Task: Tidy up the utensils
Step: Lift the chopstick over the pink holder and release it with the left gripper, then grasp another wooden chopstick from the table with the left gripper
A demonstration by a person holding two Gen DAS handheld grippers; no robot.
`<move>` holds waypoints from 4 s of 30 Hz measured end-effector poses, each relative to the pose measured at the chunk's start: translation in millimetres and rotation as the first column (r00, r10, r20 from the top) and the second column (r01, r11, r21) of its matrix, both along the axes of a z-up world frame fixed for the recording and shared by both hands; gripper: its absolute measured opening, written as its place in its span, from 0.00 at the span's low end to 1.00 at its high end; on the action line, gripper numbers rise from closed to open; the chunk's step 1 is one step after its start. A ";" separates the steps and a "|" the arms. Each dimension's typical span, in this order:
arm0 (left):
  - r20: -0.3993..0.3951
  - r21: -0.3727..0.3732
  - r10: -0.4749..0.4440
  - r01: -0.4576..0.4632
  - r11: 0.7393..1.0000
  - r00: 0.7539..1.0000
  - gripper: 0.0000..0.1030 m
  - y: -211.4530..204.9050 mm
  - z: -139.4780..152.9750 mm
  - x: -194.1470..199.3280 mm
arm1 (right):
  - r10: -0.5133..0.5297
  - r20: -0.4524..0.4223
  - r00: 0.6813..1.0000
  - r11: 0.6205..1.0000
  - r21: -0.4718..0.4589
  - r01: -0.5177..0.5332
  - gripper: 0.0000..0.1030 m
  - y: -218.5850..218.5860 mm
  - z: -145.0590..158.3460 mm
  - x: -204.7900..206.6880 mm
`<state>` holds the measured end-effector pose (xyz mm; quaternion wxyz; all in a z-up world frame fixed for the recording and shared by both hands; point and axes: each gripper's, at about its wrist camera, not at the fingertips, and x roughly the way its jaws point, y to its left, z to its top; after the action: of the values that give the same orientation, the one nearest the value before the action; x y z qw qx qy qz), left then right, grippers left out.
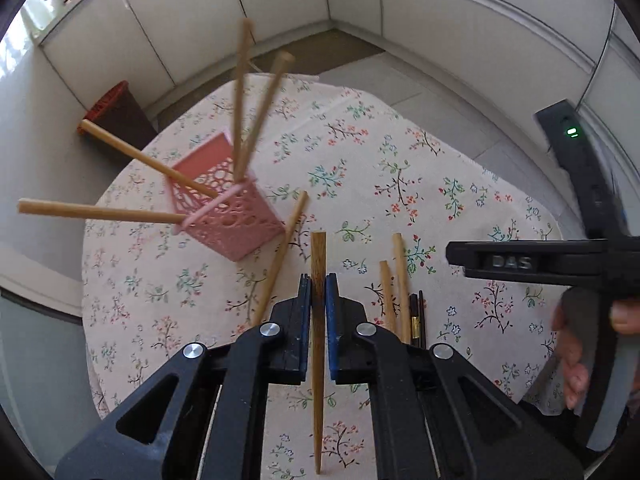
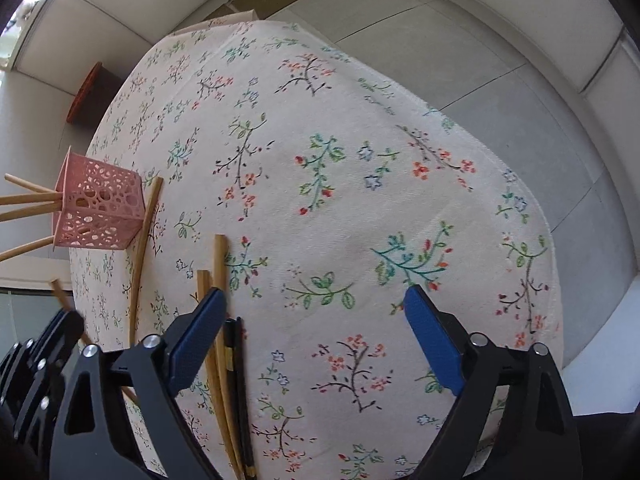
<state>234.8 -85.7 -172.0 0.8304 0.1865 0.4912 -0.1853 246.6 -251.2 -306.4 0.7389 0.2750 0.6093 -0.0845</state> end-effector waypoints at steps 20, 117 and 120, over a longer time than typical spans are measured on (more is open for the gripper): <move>0.124 -0.217 0.130 -0.101 0.971 0.984 0.06 88.6 57.3 -21.4 | 0.023 -0.112 0.993 0.992 -0.119 -0.036 0.09 69.4 -14.2 58.9; 0.331 -0.216 0.248 -0.183 0.959 0.911 0.93 58.4 124.2 -23.7 | 0.191 0.658 0.729 0.954 -0.300 0.022 0.87 45.2 238.2 -27.4; 0.220 -0.117 0.167 -0.143 0.983 0.961 0.93 49.5 83.2 -20.7 | 0.133 0.605 0.785 0.967 -0.253 0.031 0.87 24.9 209.4 -34.9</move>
<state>214.1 -36.2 -88.8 0.9017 0.1256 0.3955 -0.1214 211.7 -226.3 -97.1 0.9277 0.1757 0.3261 -0.0459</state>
